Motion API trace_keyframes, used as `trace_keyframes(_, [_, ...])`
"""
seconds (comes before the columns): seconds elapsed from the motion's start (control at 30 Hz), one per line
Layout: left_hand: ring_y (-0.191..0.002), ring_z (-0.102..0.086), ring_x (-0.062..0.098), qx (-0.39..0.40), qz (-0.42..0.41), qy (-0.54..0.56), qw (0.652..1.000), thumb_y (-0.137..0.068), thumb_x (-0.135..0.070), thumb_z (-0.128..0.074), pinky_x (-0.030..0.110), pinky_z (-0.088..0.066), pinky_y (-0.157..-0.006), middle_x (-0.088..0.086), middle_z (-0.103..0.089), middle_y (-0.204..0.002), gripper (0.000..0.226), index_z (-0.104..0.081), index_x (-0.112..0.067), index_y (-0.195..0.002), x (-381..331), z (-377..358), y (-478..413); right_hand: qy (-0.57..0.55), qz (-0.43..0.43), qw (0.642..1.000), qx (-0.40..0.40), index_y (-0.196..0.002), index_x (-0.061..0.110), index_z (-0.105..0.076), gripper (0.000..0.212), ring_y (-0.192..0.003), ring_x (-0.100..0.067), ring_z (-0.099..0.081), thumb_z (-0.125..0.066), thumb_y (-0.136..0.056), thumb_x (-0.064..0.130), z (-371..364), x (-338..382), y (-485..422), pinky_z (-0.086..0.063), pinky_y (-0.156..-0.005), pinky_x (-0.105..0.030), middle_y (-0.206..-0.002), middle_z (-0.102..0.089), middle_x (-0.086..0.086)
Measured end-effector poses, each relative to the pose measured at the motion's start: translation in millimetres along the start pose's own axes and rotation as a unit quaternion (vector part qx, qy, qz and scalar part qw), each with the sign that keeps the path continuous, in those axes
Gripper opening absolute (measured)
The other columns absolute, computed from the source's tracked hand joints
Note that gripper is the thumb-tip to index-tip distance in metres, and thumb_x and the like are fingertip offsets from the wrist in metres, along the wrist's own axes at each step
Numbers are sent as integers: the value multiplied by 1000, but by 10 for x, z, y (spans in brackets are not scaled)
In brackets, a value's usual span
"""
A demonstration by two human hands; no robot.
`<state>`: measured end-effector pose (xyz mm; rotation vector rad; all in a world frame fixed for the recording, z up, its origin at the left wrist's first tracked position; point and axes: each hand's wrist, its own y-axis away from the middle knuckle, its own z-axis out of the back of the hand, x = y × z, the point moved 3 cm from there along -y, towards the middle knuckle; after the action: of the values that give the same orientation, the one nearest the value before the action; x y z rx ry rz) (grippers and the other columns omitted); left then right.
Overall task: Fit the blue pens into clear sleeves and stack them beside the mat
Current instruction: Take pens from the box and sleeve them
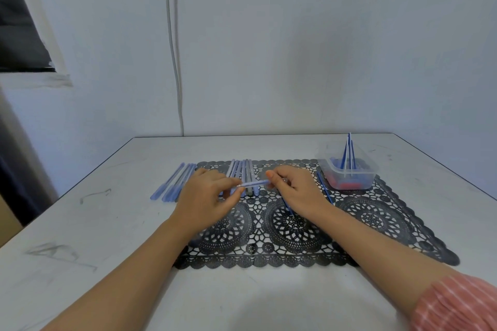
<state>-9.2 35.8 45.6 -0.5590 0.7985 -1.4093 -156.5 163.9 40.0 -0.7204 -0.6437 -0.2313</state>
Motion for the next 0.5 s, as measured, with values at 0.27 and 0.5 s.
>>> trace_keyframes(0.27, [-58, -45, -2, 15, -1, -9, 1000, -85, -40, -53, 26, -38, -66, -17, -59, -62, 29, -75, -22, -89, 33, -21, 4, 43, 28, 999, 9, -80, 17, -66, 42, -62, -2, -53, -44, -89, 51, -6, -19, -8, -40, -56, -22, -71, -62, 3])
trace_keyframes(0.5, [-59, -44, -4, 10, 16, 3, 1000, -85, -42, -52, 25, -36, -68, -22, -55, -64, 31, -75, -21, -91, 64, -28, 6, 36, 52, 998, 32, -93, 20, -64, 18, -70, 0, -53, -56, -88, 35, -14, -44, -4, -35, -60, -12, -77, -58, 14])
